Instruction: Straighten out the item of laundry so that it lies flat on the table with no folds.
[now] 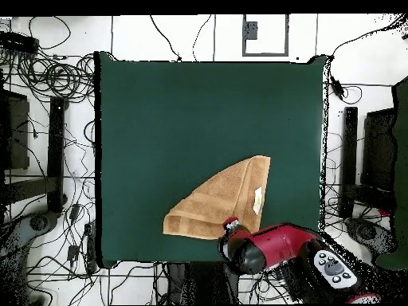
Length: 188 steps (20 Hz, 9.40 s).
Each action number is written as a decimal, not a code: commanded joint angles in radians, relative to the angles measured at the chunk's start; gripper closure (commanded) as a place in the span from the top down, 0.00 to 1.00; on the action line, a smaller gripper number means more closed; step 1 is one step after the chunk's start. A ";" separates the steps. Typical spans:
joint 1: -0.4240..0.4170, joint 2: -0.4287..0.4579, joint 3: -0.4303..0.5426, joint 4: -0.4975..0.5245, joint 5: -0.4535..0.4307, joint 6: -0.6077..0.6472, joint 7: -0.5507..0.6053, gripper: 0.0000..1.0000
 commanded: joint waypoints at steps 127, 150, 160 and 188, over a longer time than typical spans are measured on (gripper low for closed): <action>-0.055 0.074 0.187 -0.204 0.325 0.146 -0.086 1.00; -0.036 0.124 0.180 -0.224 0.121 -0.496 -0.068 1.00; -0.060 0.105 0.231 -0.212 0.060 -0.542 -0.019 1.00; -0.162 0.154 0.356 -0.234 0.006 -0.544 0.040 1.00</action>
